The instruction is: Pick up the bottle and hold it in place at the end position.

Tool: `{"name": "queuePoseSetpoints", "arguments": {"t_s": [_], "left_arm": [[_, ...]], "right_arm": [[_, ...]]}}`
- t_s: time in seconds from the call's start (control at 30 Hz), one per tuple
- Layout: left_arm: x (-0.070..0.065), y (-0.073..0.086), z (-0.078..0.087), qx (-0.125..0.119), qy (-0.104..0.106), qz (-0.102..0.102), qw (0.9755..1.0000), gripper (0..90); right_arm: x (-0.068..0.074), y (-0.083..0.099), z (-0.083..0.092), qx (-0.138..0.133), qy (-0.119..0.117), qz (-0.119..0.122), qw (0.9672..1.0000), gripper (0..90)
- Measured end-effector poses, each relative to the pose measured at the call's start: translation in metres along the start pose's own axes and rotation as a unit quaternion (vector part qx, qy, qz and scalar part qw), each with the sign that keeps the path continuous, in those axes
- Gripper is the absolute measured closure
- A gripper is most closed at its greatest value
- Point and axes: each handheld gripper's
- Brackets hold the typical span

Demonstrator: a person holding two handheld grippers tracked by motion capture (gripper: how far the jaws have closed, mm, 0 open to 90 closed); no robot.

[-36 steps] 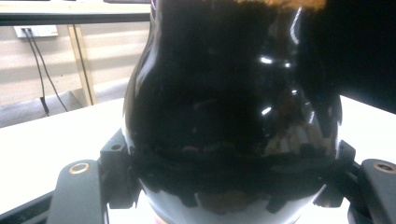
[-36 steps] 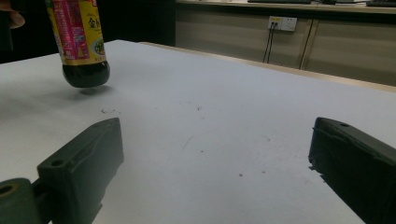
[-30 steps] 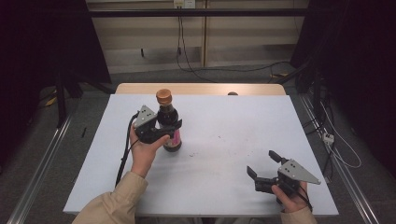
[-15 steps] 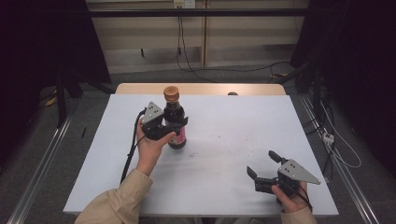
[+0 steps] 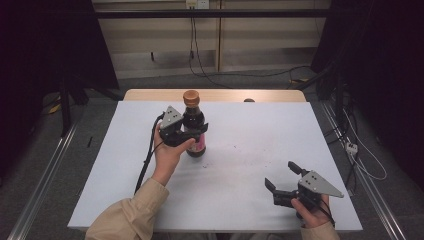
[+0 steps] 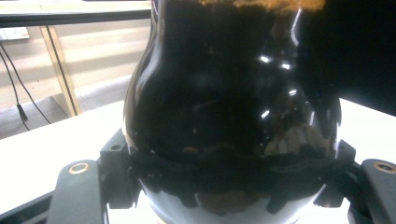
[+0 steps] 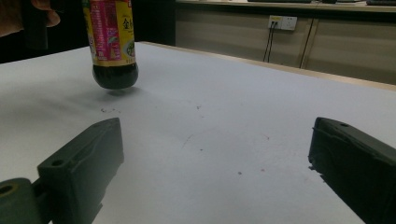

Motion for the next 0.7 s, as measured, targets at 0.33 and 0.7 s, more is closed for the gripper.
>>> {"name": "queuePoseSetpoints", "arguments": {"t_s": [0.33, 0.7], "left_arm": [[-0.004, -0.003, -0.009, 0.001, 0.007, -0.007, 0.9999, 27.6], [-0.008, -0.006, -0.019, 0.001, 0.014, -0.008, 0.9999, 27.6]], "right_arm": [[-0.001, 0.0, 0.0, -0.001, 0.003, -0.002, 1.0, 2.9], [-0.002, 0.001, 0.001, 0.0, 0.005, -0.002, 1.0, 2.9]]}}
Point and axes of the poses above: each handheld gripper's, and its own axes: z roughly backward along the jaws, y roughly out of its underside, x roughly to its left, and after that the axes turned 9 degrees about -y, right-handed
